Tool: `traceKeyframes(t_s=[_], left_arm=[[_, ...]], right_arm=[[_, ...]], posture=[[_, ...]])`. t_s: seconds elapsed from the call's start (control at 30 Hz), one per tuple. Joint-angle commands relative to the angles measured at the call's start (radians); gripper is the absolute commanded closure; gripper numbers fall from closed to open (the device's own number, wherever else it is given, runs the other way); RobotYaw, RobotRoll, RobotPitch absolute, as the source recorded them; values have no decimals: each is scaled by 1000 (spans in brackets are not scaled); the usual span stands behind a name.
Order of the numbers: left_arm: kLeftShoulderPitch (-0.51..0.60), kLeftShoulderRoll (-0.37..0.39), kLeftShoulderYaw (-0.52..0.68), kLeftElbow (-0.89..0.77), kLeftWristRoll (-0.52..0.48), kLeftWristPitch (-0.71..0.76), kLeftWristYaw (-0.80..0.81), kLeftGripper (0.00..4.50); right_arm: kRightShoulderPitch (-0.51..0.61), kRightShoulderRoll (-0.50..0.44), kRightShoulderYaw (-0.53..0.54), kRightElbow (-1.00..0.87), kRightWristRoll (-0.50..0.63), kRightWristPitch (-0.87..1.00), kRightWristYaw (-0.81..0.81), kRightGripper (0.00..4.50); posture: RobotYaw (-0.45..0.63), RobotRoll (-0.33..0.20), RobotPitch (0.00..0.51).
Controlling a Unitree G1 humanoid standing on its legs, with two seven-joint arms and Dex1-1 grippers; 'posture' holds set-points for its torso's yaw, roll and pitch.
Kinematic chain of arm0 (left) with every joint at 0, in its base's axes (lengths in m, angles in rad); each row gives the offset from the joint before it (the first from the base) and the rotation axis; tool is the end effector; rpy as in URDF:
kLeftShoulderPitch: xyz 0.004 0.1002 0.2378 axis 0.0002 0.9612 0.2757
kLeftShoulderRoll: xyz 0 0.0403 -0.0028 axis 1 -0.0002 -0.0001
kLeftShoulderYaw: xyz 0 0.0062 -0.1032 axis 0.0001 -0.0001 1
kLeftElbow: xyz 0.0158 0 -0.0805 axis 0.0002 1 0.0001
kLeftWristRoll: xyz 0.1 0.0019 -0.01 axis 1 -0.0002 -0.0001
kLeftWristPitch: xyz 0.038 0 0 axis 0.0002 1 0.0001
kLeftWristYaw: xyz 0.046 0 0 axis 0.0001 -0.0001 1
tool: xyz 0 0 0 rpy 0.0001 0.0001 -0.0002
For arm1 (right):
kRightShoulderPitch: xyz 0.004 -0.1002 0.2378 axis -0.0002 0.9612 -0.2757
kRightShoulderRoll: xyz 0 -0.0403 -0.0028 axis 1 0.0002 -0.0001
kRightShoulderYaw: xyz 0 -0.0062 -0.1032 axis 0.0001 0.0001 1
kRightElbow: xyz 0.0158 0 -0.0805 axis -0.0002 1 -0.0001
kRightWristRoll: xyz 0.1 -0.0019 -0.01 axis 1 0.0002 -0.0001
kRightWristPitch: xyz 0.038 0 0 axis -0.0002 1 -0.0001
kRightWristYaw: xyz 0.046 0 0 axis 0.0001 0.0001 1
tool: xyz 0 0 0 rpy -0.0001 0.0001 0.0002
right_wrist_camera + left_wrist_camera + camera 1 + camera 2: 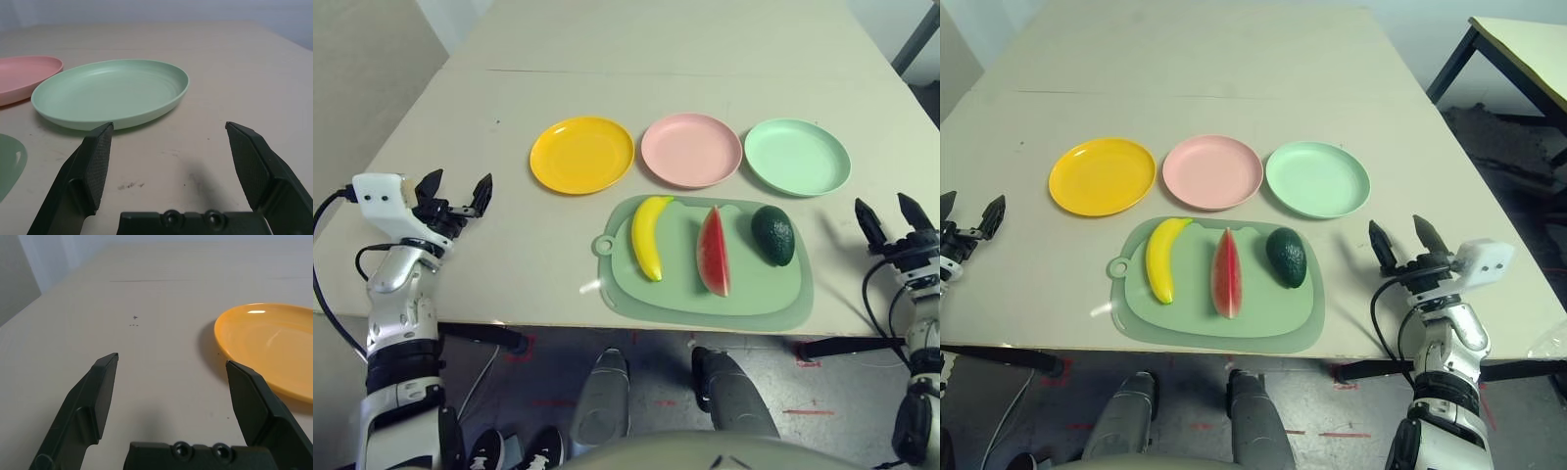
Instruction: Place the fruits into color-matched plates.
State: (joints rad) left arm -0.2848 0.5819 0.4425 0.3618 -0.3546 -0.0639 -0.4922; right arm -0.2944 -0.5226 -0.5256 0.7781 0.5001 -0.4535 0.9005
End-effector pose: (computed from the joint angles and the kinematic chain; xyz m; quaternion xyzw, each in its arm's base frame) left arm 0.2285 0.3392 0.1238 0.0663 -0.0922 -0.0023 0.9935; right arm 0.2051 -0.3578 0.0631 -0.0085 -0.1444 0.0797 0.9863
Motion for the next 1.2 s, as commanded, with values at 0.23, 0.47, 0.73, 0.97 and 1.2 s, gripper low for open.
traceKeyframes(t_s=[0.23, 0.47, 0.73, 0.97, 1.2], left_arm=[[51, 11, 2, -46, 5, 19, 4, 21], [81, -4, 17, -67, -10, 20, 18, 21], [68, 34, -29, -127, -158, 83, -272, 21], [142, 170, -129, -314, -332, 245, -729, 21], [197, 274, -240, -462, -321, 228, -997, 21]], right_arm=[[-14, -14, 11, 28, -5, 12, 8, 0], [-23, -45, 0, 48, 1, 9, 20, 0], [101, -74, 16, -166, 16, 75, 38, 0], [237, -197, 48, -589, 48, 342, 29, 0], [143, -442, 80, -738, 23, 554, 68, 0]], posture=[[41, 0, 224], [19, 0, 214], [-24, 0, 231], [-98, 0, 232], [-100, 0, 222]])
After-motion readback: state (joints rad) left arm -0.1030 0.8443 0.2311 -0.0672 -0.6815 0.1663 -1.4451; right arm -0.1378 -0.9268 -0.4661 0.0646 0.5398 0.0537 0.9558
